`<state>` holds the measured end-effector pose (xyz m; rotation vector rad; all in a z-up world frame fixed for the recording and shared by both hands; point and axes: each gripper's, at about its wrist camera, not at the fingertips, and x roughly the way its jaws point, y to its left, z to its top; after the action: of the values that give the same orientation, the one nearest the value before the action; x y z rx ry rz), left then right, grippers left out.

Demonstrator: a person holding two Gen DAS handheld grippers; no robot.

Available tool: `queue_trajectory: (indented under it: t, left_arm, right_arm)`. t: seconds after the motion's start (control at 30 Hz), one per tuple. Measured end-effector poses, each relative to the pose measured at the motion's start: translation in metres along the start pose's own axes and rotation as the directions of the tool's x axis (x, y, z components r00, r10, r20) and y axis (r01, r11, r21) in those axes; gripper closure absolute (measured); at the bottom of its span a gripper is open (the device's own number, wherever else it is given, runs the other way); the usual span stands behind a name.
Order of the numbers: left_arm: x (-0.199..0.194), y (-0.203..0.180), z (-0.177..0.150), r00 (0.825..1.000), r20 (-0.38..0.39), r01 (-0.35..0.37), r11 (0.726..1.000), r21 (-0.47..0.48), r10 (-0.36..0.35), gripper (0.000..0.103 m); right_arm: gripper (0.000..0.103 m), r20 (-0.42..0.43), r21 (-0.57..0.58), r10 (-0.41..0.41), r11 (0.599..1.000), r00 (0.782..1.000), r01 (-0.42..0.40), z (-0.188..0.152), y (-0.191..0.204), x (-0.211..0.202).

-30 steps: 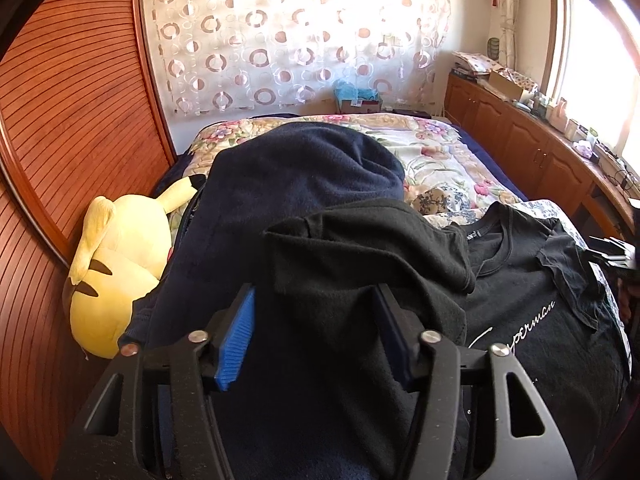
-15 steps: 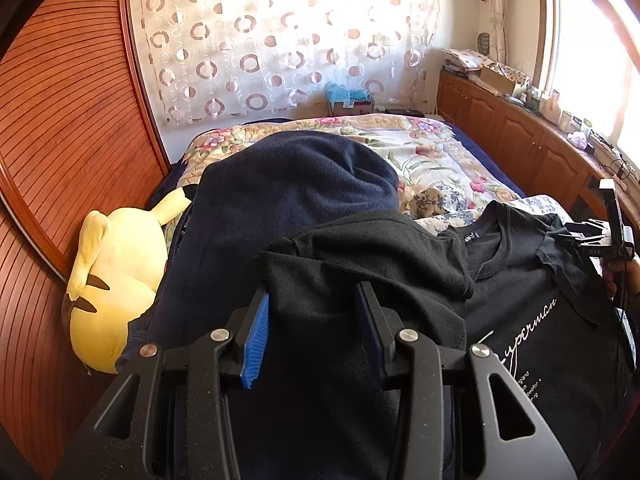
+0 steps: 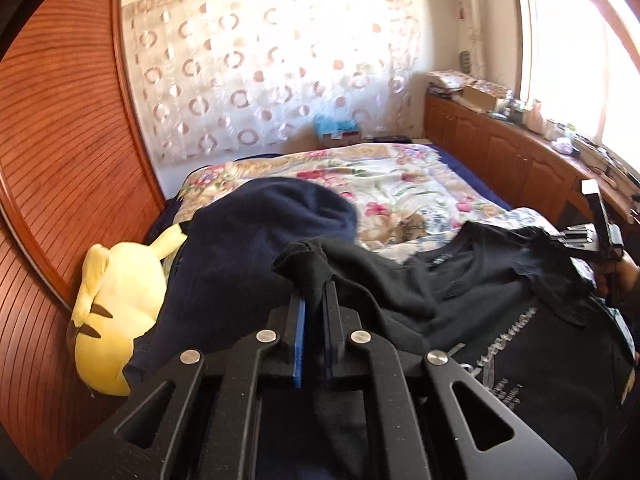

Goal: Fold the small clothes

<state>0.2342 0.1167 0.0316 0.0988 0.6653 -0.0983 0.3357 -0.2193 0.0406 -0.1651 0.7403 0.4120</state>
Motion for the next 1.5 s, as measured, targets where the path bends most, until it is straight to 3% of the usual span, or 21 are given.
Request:
queue_trajectory:
  t: [0.33, 0.47, 0.6, 0.8, 0.97, 1.1, 1.43, 1.5]
  left_arm:
    - [-0.071, -0.04, -0.027, 0.993, 0.071, 0.092, 0.994, 0.05, -0.096, 0.096]
    - [-0.103, -0.049, -0.063, 0.989, 0.077, 0.119, 0.992, 0.049, -0.122, 0.096]
    - [-0.124, -0.05, -0.117, 0.994, 0.037, 0.103, 0.994, 0.029, -0.104, 0.096]
    - [-0.147, -0.038, -0.173, 0.994, -0.009, 0.108, 0.993, -0.046, -0.108, 0.096]
    - [-0.175, -0.03, -0.188, 0.993, 0.02, 0.117, 0.986, -0.121, -0.116, 0.096]
    - [-0.184, -0.037, -0.201, 0.994, 0.006, 0.11, 0.987, -0.114, -0.11, 0.096]
    - [-0.165, -0.033, -0.228, 0.991, -0.074, 0.101, 0.987, -0.128, -0.111, 0.095]
    - [-0.166, -0.032, -0.23, 0.992, -0.075, 0.09, 0.988, -0.125, -0.1, 0.085]
  right_arm:
    - [0.096, 0.194, 0.025, 0.015, 0.999, 0.981, -0.02, -0.028, 0.012, -0.084]
    - [0.096, 0.239, 0.027, 0.028, 0.999, 0.971, -0.036, -0.064, 0.015, -0.125]
    - [0.096, 0.26, 0.035, 0.035, 0.998, 0.965, -0.046, -0.113, 0.02, -0.165]
    - [0.096, 0.26, 0.033, 0.046, 0.998, 0.965, -0.056, -0.181, 0.029, -0.218]
    - [0.096, 0.278, 0.036, 0.07, 0.996, 0.958, -0.083, -0.207, 0.033, -0.261]
    - [0.096, 0.271, 0.014, 0.075, 0.997, 0.96, -0.082, -0.217, 0.038, -0.282]
    - [0.096, 0.088, 0.065, 0.071, 0.995, 0.994, -0.076, -0.26, 0.036, -0.252]
    - [0.096, 0.08, 0.081, 0.069, 0.994, 0.994, -0.076, -0.258, 0.034, -0.248]
